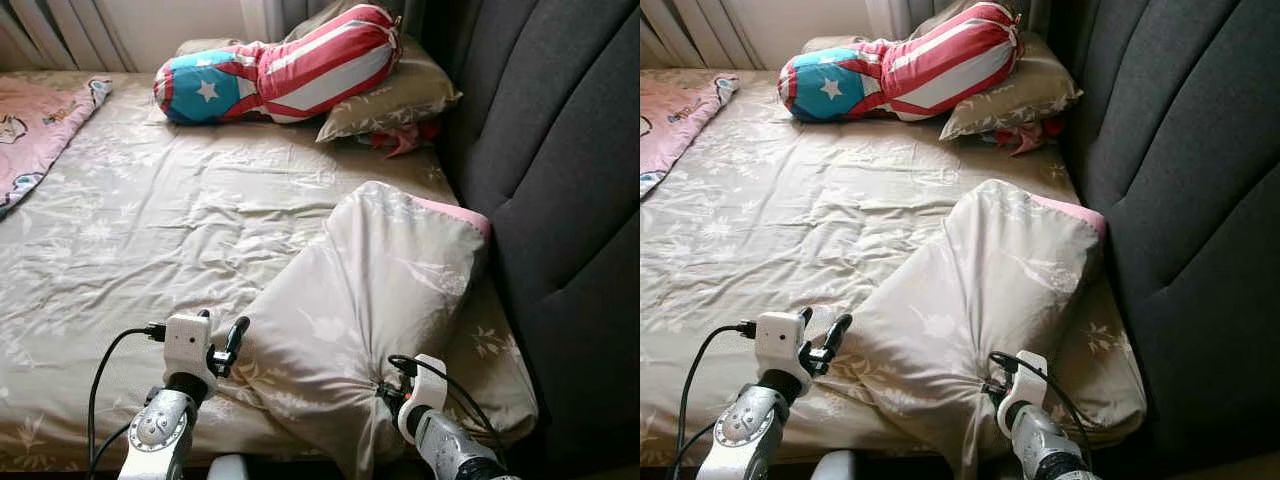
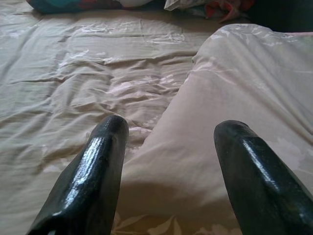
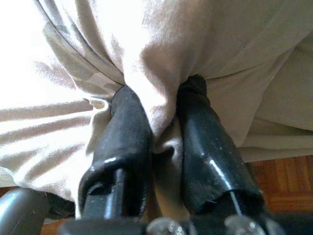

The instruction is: Clean up the room

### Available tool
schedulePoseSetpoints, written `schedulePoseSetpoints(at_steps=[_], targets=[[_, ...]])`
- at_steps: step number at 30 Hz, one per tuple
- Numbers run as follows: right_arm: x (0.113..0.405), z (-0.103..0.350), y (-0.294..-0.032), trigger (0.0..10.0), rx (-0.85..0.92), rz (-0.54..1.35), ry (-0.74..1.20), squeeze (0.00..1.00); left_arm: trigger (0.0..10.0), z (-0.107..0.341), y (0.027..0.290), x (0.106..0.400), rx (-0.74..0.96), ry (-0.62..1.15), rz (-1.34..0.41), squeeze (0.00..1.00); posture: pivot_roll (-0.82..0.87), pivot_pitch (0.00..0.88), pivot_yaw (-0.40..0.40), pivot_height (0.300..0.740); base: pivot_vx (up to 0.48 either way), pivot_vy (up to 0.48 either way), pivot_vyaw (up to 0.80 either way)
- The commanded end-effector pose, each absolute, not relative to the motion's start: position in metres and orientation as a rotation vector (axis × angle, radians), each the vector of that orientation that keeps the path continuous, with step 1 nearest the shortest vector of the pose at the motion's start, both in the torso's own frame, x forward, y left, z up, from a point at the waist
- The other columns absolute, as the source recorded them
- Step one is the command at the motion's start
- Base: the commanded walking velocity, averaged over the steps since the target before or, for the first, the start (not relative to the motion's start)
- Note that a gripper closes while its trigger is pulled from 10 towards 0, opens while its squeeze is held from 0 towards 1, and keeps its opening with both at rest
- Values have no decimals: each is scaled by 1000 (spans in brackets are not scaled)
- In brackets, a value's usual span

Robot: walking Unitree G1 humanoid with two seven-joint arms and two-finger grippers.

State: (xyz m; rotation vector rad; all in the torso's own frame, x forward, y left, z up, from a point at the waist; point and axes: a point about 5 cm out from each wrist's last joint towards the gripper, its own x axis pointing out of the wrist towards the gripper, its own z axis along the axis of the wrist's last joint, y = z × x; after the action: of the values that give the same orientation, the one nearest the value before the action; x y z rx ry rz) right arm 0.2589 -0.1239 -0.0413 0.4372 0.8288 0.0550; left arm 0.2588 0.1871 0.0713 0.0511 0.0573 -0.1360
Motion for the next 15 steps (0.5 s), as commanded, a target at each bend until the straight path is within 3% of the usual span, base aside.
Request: schedulePoseSetpoints(at_steps=[1,10,15], targets=[[251,-48,-127,0,438,27,878,0,10000,68,183,259,48,63,-142,0,68,74,-70,653,0,0,0],[257,-44,-143,0,416,-60,839,0,10000,65,179,263,39,61,-138,0,45,60,-75,653,0,0,0],[267,-36,-169,0,327,-158,782,0,10000,64,178,264,36,58,-136,0,31,55,-75,653,0,0,0]])
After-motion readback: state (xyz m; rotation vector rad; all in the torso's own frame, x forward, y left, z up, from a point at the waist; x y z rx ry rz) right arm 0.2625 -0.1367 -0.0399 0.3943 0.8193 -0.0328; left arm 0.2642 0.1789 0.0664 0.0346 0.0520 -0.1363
